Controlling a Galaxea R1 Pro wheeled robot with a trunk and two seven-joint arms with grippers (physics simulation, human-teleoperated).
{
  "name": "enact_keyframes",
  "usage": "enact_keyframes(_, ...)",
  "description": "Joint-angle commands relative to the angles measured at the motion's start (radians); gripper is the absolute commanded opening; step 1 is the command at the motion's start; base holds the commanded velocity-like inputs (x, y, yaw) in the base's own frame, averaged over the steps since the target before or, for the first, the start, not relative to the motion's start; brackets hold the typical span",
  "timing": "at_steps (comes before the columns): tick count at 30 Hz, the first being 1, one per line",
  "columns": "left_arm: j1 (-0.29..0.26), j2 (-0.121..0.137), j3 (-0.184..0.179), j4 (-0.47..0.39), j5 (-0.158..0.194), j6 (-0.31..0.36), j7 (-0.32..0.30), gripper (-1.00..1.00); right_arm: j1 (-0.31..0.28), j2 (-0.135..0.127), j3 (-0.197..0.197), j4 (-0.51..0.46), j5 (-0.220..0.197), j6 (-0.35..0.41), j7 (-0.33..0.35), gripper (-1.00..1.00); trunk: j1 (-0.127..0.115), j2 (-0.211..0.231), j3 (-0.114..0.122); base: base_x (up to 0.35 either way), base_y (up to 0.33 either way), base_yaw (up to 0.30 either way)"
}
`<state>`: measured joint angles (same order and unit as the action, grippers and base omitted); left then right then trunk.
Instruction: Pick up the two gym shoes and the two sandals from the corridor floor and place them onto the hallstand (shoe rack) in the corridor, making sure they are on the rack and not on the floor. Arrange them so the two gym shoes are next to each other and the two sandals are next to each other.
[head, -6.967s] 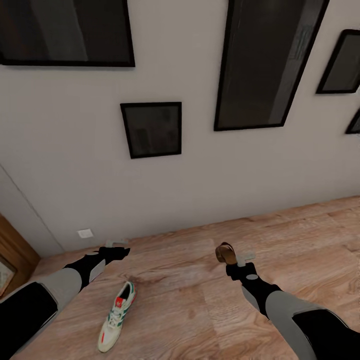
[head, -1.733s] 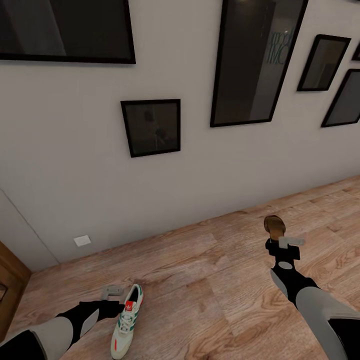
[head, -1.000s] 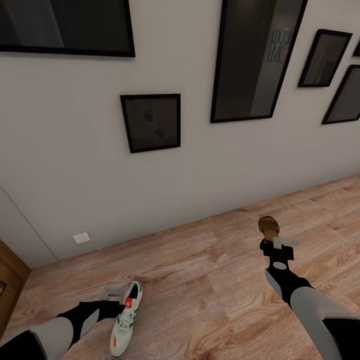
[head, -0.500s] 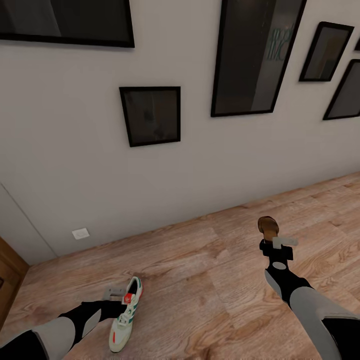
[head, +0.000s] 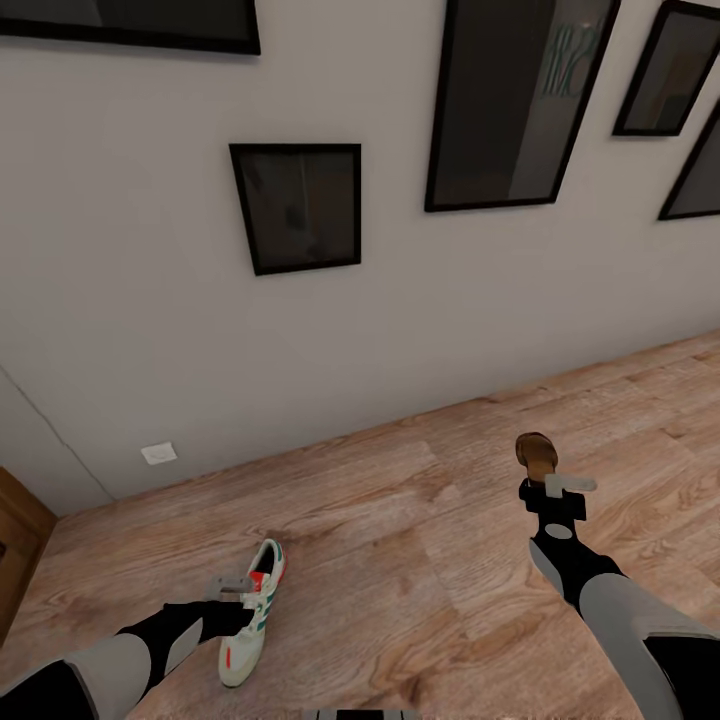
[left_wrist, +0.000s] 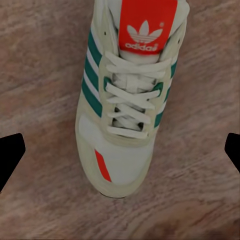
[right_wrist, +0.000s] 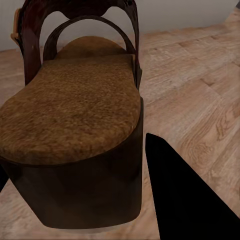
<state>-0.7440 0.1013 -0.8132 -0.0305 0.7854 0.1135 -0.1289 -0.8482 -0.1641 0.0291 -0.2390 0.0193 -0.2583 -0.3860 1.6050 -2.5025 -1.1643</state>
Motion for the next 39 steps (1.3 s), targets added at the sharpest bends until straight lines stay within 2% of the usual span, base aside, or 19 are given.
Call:
enact_keyframes(1,0.0,0.0,0.0,0.0,0.0,0.0,0.0,1.0,0.0,0.0,0.0,0.0,-0.001,-0.001,0.001,-1.0,0.0,0.0,-0.004,0.0,0.0,0.0)
enact_keyframes(5,0.0,0.0,0.0,0.0,0.0,-0.001,0.0,1.0,0.0,0.0,0.0,0.0,-0.001,-0.001,0.001,-1.0,0.002,-0.001,-0.019,0.0,0.0,0.0)
enact_keyframes(39,0.0,0.0,0.0,0.0,-0.002,-0.008,0.002,1.0,0.0,0.0,0.0,0.0,-0.001,-0.001,0.001,-1.0,0.002,-0.001,-0.019,0.104,0.0,0.0)
